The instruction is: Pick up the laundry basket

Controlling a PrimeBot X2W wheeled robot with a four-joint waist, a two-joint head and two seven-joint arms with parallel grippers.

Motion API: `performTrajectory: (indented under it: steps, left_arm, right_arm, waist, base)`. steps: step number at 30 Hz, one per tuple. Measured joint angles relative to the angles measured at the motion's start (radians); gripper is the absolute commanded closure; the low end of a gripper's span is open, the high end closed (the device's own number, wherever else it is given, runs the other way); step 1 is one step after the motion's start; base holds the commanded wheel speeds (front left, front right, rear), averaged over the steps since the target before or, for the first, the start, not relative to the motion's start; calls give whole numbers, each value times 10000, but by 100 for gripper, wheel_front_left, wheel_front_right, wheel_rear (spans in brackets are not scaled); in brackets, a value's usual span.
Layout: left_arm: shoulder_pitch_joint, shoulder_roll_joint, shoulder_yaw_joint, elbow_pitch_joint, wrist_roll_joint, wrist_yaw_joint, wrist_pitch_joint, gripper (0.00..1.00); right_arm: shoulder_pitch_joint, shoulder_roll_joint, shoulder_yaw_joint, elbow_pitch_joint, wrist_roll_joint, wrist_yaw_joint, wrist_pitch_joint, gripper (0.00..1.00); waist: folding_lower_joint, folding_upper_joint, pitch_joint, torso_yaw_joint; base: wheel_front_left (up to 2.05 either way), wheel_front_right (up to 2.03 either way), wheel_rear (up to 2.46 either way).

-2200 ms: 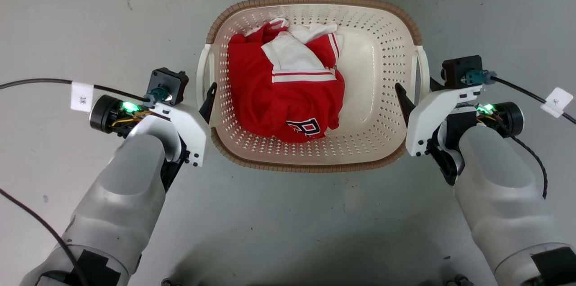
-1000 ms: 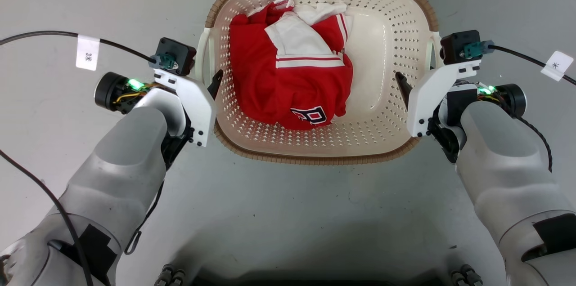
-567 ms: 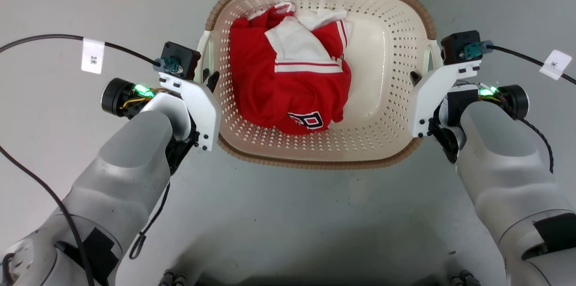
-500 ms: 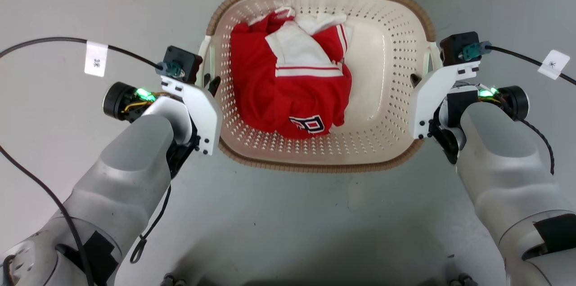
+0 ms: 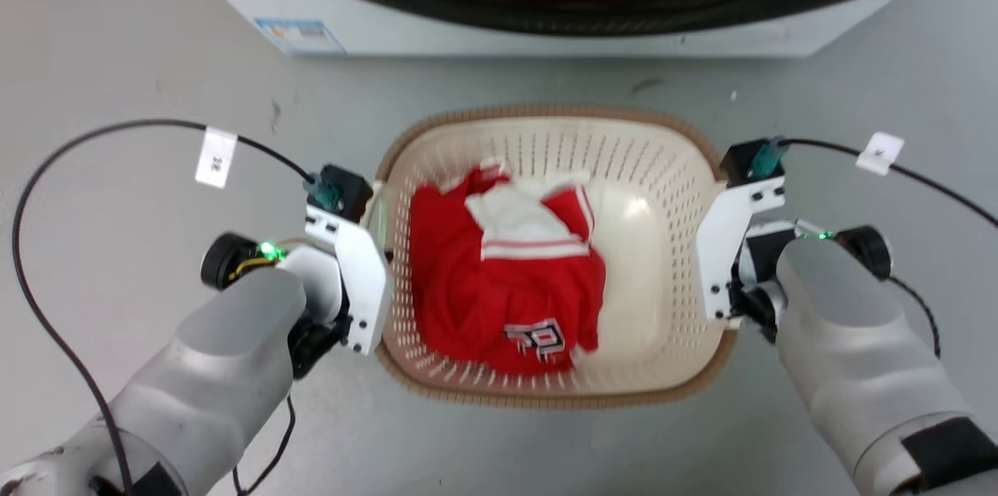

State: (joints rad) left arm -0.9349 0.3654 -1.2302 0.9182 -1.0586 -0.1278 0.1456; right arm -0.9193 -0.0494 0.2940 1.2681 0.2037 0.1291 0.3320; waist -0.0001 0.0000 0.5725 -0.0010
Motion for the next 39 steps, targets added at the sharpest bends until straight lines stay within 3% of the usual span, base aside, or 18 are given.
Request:
performTrajectory:
  steps: [10, 20, 30, 39]
  left_arm:
    - [727, 734, -391, -1262, -1170, 48, 2038, 100]
    - [834, 999, -454, -1787, -1831, 58, 3229, 100]
    - [1444, 974, -481, -1783, -2251, 58, 3988, 100]
    - [1567, 972, -474, -1833, -2489, 59, 4594, 100]
  right_arm:
    - [803, -46, 1708, -765, 1407, -17, 2291, 100]
    - [851, -54, 2307, -717, 2013, -50, 3315, 100]
    - [1292, -67, 2811, -771, 2828, -50, 4161, 100]
    - [1323, -73, 3147, -732, 3191, -50, 4483, 100]
  waist:
    - [-2, 0, -2397, -180]
    - [-2, 0, -4164, -328]
    - [-2, 0, -5303, -392]
    - [-1, 0, -5566, -385]
  base:
    - [0, 0, 0]
    - [0, 0, 0]
    - [0, 0, 0]
    - [0, 0, 0]
